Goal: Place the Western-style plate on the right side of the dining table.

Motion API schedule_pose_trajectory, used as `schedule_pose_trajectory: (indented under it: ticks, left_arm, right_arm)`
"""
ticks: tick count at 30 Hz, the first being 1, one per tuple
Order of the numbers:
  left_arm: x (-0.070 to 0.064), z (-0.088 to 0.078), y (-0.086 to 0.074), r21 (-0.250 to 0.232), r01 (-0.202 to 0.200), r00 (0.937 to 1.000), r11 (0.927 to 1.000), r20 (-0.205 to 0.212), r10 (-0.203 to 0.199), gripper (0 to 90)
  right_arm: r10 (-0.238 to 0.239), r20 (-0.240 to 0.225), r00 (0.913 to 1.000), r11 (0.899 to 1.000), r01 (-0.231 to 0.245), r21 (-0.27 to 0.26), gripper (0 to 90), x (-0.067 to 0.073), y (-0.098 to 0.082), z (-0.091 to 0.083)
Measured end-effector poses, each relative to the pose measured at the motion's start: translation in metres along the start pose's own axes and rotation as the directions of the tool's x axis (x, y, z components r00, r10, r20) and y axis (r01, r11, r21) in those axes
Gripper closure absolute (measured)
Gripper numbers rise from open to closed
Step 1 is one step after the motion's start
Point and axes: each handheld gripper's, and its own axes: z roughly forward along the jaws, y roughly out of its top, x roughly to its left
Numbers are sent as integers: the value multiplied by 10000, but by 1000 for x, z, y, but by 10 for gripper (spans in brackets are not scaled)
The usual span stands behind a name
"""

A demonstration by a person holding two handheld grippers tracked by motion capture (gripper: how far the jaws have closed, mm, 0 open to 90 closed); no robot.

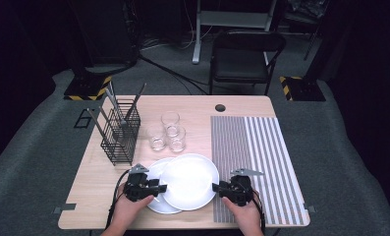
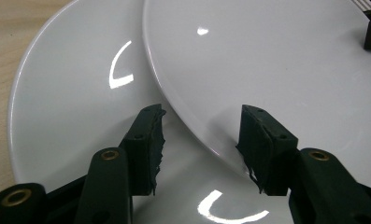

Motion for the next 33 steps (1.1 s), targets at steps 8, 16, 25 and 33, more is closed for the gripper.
schedule_pose_trajectory:
  ticks: [8,16,25,33]
  left_arm:
    - [-2,2,0,13,95,9995,10000,300,-95,476]
    - [-5,4,0,36,74,9991,10000,428,-75,473]
    - [-6,3,-1,29,196,9990,9998,406,-197,482]
    - [-7,0,0,-119,250,9983,9996,538,-243,513]
  right_arm:
    - [237,-161,9996,9997,-236,39,638,-3,-2,2]
    - [208,-161,9997,9998,-209,-40,626,-5,-3,3]
    - [428,-313,9986,9990,-431,-71,535,-5,-7,4]
    - [272,-279,9992,9996,-272,15,521,-1,-12,4]
